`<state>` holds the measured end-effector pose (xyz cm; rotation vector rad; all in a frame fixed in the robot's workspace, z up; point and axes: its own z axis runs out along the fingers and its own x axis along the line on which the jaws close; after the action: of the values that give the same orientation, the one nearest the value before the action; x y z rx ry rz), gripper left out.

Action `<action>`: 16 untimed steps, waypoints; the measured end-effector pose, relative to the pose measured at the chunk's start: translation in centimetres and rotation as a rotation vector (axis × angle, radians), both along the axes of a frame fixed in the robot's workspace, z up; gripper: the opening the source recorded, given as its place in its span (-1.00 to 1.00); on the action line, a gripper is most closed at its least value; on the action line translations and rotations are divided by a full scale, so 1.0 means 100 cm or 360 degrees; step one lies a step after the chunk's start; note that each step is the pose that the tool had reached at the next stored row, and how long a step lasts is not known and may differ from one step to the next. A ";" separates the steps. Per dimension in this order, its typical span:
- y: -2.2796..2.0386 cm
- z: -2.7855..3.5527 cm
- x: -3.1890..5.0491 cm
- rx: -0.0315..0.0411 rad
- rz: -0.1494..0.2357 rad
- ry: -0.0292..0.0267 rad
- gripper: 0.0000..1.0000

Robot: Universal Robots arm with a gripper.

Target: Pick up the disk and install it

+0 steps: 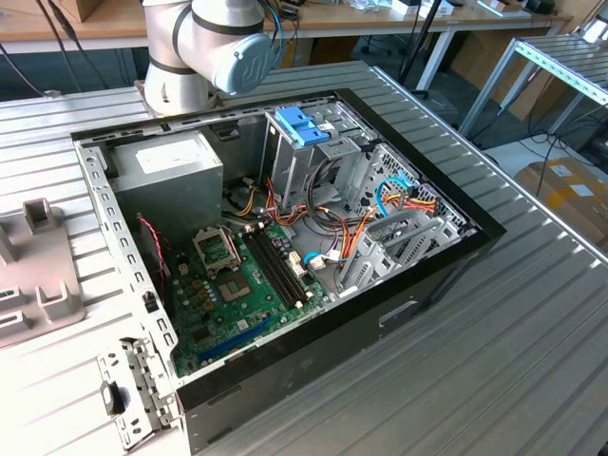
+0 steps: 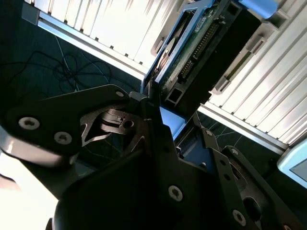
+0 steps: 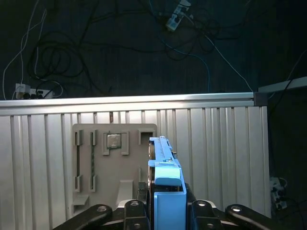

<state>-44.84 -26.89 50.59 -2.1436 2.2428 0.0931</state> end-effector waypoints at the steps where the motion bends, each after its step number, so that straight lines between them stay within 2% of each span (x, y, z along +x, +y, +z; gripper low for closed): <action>1: 0.0000 0.0012 0.0000 0.0000 0.0000 0.00000 -0.26; 7: 0.0000 0.0084 0.0000 0.0000 0.0000 0.00001 -0.26; 9: 0.0000 0.0144 0.0000 0.0000 0.0000 0.00001 -0.26; 16: 0.0000 0.0243 0.0000 0.0000 0.0000 0.00000 -0.26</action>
<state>-44.84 -26.89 53.02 -2.1435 2.2429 0.0931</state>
